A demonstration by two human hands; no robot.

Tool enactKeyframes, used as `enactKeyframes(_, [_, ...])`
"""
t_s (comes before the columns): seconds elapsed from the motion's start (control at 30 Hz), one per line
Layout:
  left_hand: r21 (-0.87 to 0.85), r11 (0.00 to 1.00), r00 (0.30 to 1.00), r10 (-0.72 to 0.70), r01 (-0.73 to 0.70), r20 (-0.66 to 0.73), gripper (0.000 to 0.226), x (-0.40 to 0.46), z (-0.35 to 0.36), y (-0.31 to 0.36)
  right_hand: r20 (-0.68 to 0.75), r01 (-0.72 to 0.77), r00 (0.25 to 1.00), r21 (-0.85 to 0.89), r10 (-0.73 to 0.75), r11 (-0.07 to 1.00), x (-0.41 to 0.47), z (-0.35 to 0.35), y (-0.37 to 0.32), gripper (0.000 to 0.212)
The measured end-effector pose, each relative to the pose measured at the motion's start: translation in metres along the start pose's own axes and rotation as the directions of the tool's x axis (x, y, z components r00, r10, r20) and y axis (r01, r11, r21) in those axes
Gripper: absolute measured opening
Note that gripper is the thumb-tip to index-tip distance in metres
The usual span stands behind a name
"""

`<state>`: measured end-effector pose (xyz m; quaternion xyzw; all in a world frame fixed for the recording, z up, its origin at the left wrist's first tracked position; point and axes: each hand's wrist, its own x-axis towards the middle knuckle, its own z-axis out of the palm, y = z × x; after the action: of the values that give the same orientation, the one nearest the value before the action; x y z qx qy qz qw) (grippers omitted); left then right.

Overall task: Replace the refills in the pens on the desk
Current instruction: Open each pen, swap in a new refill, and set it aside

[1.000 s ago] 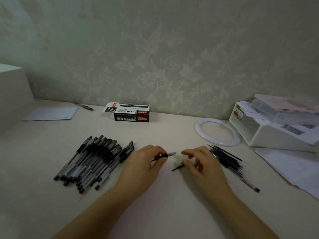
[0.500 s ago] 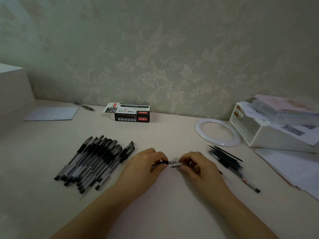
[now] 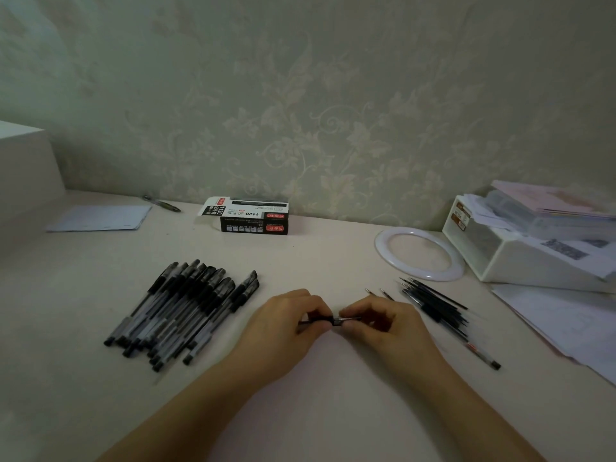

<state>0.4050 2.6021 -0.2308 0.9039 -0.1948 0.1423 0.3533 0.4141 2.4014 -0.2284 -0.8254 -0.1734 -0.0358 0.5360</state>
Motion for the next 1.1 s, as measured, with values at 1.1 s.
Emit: enactKeyframes(1.1, [0.222, 0.946, 0.935, -0.161, 0.237, -0.315, 0.009, 0.0, -0.015, -0.007, -0.307, 0.099, 0.915, -0.461, -0.263, 0.882, 0.002, -0.017, 0.005, 0.01])
